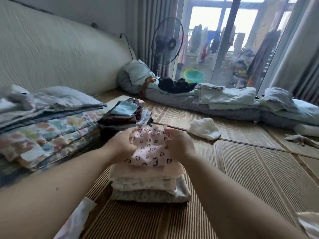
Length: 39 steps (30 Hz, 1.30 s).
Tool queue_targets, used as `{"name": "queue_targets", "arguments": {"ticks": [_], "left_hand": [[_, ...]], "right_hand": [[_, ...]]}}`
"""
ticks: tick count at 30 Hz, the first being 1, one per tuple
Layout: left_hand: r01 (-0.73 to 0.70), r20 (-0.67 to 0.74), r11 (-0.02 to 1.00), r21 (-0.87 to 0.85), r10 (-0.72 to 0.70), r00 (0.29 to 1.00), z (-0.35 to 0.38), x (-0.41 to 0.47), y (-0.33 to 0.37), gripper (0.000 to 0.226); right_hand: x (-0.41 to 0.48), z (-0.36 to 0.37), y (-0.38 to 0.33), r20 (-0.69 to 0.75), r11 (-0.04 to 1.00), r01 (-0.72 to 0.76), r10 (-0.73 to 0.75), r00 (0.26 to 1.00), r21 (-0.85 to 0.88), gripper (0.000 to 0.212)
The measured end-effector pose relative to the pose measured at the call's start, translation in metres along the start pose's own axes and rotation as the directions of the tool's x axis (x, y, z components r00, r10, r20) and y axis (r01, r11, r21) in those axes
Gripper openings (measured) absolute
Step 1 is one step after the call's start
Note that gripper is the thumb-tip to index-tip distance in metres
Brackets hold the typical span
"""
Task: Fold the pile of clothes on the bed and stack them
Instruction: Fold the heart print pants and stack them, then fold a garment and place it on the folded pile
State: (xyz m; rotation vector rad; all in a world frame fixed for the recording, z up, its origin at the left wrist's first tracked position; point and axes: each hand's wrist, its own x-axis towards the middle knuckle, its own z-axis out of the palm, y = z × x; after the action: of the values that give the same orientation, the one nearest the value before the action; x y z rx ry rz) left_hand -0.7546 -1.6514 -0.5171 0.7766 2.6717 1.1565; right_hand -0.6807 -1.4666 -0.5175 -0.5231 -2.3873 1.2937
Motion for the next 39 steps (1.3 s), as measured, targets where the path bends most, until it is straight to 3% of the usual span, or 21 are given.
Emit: {"name": "queue_targets", "arguments": {"ticks": [2,3,5,8,11,17,23,27,32,39], "left_hand": [[0.045,0.063,0.958,0.284,-0.065,0.996,0.013,0.012,-0.017,0.086],[0.004,0.102,0.935,0.355,-0.043,0.994,0.018,0.017,-0.023,0.089],[-0.135,0.191,0.893,0.428,0.056,0.980,0.022,0.026,-0.027,0.090],[-0.205,0.250,0.844,0.496,0.087,0.964,0.026,0.039,-0.033,0.093],[-0.181,0.254,0.807,0.562,0.041,0.966,0.037,0.042,-0.048,0.091],[-0.127,0.273,0.827,0.547,-0.033,0.961,0.062,0.039,-0.060,0.098],[-0.038,0.173,0.821,0.570,-0.075,0.982,0.045,0.026,-0.027,0.110],[-0.160,0.096,0.908,0.386,0.133,0.986,0.047,-0.026,0.013,0.110],[-0.453,0.179,0.869,0.200,0.422,0.889,0.106,-0.133,0.079,0.098],[-0.624,0.392,0.776,0.089,0.548,0.738,0.251,-0.262,0.187,0.086]], "right_hand": [[0.009,0.018,0.018,0.110,0.985,0.106,-0.092,0.990,-0.135,0.042],[0.015,0.025,0.025,0.148,0.927,0.243,-0.207,0.967,-0.286,0.047],[0.022,0.033,0.032,0.250,0.747,0.389,-0.299,0.921,-0.539,0.059],[0.032,0.038,0.041,0.356,0.718,0.360,-0.165,0.920,-0.596,0.065],[0.037,0.043,0.061,0.403,0.707,0.308,-0.034,0.914,-0.637,0.089],[0.038,0.050,0.082,0.441,0.726,0.236,0.102,0.892,-0.645,0.105],[0.006,0.016,0.060,0.309,0.765,0.209,-0.014,0.951,-0.609,0.098],[-0.055,-0.041,0.046,0.225,0.771,0.214,-0.094,0.970,-0.600,0.099],[-0.179,-0.130,0.054,0.126,0.711,0.168,-0.112,0.986,-0.682,0.103],[-0.359,-0.244,0.112,-0.060,0.671,-0.092,0.071,0.996,-0.735,0.091]]}}
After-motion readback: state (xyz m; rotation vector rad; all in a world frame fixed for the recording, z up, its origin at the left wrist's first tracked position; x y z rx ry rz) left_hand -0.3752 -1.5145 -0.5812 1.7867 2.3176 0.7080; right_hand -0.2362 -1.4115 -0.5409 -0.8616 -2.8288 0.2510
